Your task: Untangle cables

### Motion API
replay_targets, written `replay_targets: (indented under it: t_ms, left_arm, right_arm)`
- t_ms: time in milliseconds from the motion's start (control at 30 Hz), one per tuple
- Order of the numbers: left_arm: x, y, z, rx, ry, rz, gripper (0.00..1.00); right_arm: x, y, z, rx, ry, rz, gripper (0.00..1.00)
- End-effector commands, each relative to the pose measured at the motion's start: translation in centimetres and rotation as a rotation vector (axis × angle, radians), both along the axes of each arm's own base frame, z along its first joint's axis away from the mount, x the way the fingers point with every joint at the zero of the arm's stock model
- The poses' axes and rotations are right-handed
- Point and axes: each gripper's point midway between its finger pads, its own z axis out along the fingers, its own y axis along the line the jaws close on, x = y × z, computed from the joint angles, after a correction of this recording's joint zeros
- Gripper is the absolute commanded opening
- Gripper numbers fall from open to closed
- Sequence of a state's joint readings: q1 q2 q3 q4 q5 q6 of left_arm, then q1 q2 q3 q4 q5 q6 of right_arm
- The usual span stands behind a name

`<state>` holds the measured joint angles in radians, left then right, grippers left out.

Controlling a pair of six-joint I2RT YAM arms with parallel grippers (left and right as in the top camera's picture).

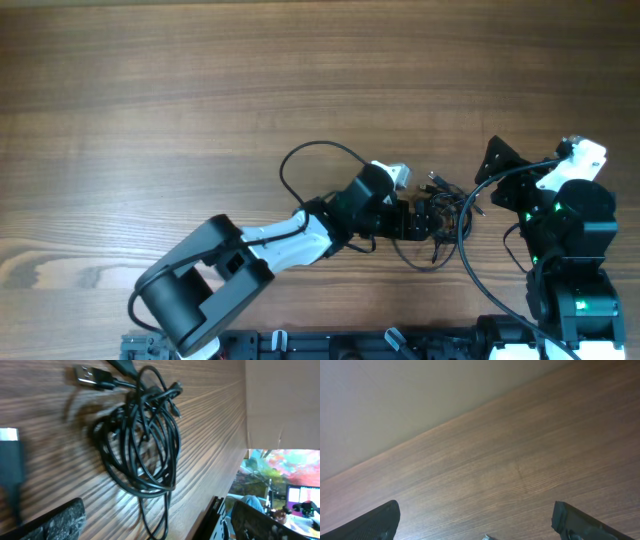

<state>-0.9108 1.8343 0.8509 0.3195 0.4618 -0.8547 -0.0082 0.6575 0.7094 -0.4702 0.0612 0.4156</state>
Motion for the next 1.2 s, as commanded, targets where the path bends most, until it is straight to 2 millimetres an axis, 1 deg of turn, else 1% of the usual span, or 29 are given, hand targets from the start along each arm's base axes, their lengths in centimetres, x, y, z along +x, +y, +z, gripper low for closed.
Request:
replay_targets:
  t_ms: [0,100,200,267,333,400,467,533,600,633,667,700,733,767,867,900,933,967,1000,1067,1133,1167]
  left_arm:
    - [-0.1,-0.9,-0.6,0.009,-0.005,0.042,0.93]
    - [0.4,-0.7,-1.4,0.033,-0.022,0.072,0.93]
    - [0.4,-0.9,-2.0,0.032,-0.022,0.07,0.92]
    - [-0.1,-1.4,-1.8,0.022,-0.029,0.054,0.91]
    - [-0.5,-2.3,-1.1,-0.012,-0.051,0.038,0.9]
    - [-0.7,-2.6,-0.8,-0.021,-0.069,0.041,0.89]
    - [-0.8,-2.8,-1.1,-0.005,-0.086,0.056,0.86]
    - [-0.8,-2.8,-1.2,-0.002,-0.088,0.057,0.79]
    - [-0.6,-2.6,-1.5,0.01,-0.094,0.072,0.54]
    - [-0.5,-2.6,-1.5,0.01,-0.095,0.073,0.39]
    - [-0.4,-2.6,-1.5,0.012,-0.099,0.08,0.27]
    - [-0.2,-2.5,-1.5,0.018,-0.106,0.091,0.12]
    - [0.2,-2.4,-1.6,0.024,-0.118,0.106,0.04]
    - [0.6,-2.2,-1.6,0.029,-0.127,0.124,0.04]
    - [2.8,-0.9,-1.6,0.035,-0.129,0.178,0.04]
    - [4.1,-0.1,-1.5,0.033,-0.132,0.198,0.04]
    - [4.9,0.4,-1.4,0.028,-0.128,0.203,0.04]
    - [6.2,1.4,-0.8,-0.002,-0.109,0.197,0.04]
    - [6.6,1.7,-0.2,-0.021,-0.115,0.179,0.04]
    - [7.6,2.7,1.8,-0.07,-0.188,0.1,0.04]
    - [9.1,4.2,4.5,-0.105,-0.276,0.075,0.04]
    - [9.3,4.7,5.6,-0.131,-0.284,0.064,0.04]
  right_arm:
    - [0.0,-0.4,0.8,0.001,-0.021,-0.024,1.0]
    - [0.1,0.3,0.8,0.023,-0.022,0.01,1.0]
    - [0.1,0.5,0.7,0.091,-0.025,-0.006,1.0]
    - [0.1,0.6,0.7,0.115,-0.024,-0.009,1.0]
    - [0.0,0.6,0.6,0.114,-0.022,-0.009,1.0]
    - [0.0,0.6,0.6,0.114,-0.019,-0.008,1.0]
    - [0.0,0.6,0.5,0.114,-0.017,-0.009,1.0]
    - [0.0,0.6,0.4,0.115,-0.013,-0.009,1.0]
    - [-0.2,0.6,0.0,0.114,0.007,-0.01,1.0]
    - [-0.4,0.6,-0.3,0.113,0.019,-0.011,1.0]
    - [-0.4,0.6,-0.4,0.11,0.026,-0.01,1.0]
    - [-0.5,0.6,-0.5,0.093,0.029,-0.002,1.0]
    - [-0.5,0.6,-0.5,0.07,0.031,0.009,1.0]
    - [-0.5,0.6,-0.5,0.043,0.035,0.021,1.0]
    - [-0.6,0.6,-0.8,0.018,0.048,0.032,1.0]
    - [-0.6,0.6,-0.8,0.018,0.049,0.033,1.0]
    - [-0.6,0.6,-0.8,0.007,0.05,0.038,1.0]
    - [-0.6,0.6,-0.8,-0.018,0.051,0.051,0.99]
    - [-0.6,0.7,-0.8,-0.035,0.052,0.059,0.99]
    - [-0.6,1.1,-0.8,-0.065,0.053,0.101,0.98]
    - [-0.7,1.8,-0.9,-0.088,0.054,0.159,0.97]
    - [-0.7,1.8,-1.0,-0.09,0.058,0.16,0.97]
